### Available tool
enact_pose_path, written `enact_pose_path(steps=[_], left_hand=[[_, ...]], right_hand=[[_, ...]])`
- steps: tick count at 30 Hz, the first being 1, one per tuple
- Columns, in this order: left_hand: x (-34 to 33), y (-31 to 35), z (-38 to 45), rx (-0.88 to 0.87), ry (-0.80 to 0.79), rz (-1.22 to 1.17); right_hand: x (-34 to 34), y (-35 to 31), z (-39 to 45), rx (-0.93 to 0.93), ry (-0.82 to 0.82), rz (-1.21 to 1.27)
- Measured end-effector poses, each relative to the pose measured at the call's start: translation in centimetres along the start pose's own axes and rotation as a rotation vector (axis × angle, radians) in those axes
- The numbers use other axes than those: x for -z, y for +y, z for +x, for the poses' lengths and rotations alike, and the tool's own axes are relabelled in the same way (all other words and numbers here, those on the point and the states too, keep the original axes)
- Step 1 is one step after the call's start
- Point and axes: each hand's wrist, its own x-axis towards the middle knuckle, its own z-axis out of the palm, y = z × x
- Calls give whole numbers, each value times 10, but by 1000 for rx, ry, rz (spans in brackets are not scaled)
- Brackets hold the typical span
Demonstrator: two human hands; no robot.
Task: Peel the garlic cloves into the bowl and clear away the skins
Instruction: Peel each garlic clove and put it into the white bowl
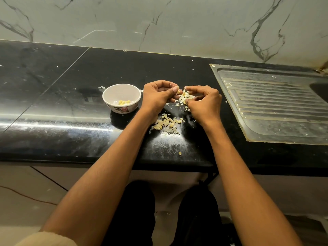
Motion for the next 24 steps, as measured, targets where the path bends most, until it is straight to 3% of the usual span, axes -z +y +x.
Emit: enact_pose_path(steps=[5,14,24], left_hand=[[0,0,0,-2,1,30],[-2,3,-3,-42,-14,-1],[-6,2,-5,-123,2,169]], right_hand=[[-1,-6,-3,95,62,128],[-4,-3,-3,121,52,92],[-3,-2,-4,174,59,36]])
